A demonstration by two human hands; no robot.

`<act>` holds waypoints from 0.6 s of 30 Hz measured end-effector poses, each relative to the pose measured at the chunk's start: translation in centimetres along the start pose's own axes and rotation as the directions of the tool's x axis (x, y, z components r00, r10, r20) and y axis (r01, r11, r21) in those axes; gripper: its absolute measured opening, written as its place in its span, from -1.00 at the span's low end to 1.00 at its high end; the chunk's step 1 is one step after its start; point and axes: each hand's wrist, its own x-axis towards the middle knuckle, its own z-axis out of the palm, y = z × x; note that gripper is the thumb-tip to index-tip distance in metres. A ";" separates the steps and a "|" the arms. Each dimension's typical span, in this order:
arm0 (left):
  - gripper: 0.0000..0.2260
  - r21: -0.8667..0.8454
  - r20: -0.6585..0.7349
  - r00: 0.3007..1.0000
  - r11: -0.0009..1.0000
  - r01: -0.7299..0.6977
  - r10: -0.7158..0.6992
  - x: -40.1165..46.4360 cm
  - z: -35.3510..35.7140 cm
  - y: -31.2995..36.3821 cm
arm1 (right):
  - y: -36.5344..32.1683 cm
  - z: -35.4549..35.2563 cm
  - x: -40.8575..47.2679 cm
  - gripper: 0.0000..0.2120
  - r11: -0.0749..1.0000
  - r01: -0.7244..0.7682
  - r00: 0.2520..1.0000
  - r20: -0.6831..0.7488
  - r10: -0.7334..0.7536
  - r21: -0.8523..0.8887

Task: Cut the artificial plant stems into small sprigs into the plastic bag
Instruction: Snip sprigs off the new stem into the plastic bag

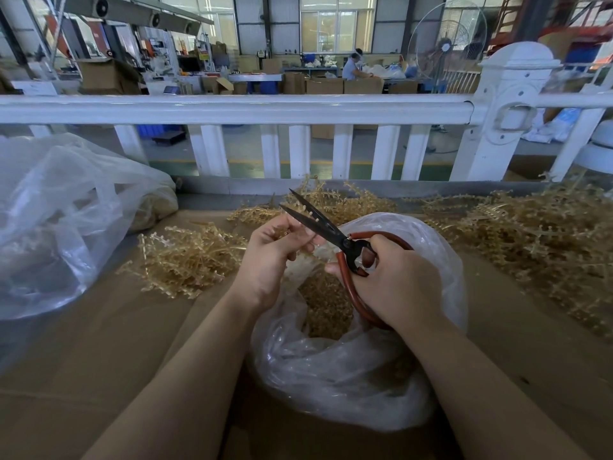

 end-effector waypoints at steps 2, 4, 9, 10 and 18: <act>-0.92 0.000 0.008 1.000 1.000 -0.007 0.007 0.0 0.0 0.1 | 0.1 0.1 0.0 -0.49 1.000 0.006 1.000 0.012 -0.006 0.013; -0.95 -0.001 0.038 0.999 1.000 -0.007 0.007 -0.1 0.0 0.1 | 0.2 0.1 0.0 -0.44 0.999 0.012 1.000 0.024 -0.013 0.031; -0.94 0.016 0.047 0.999 1.000 0.006 -0.007 -0.1 -0.1 0.1 | 0.4 0.2 0.2 -0.39 0.998 0.022 0.999 0.040 -0.024 0.063; -0.94 0.030 0.050 0.999 1.000 0.005 -0.007 0.0 -0.1 0.1 | 0.4 0.2 0.2 -0.38 0.997 0.027 0.999 0.044 -0.030 0.068; -0.95 0.014 0.046 0.998 0.999 0.044 -0.044 0.1 -0.4 -0.2 | 0.6 0.6 0.4 -0.36 0.996 0.025 0.996 0.081 -0.031 0.083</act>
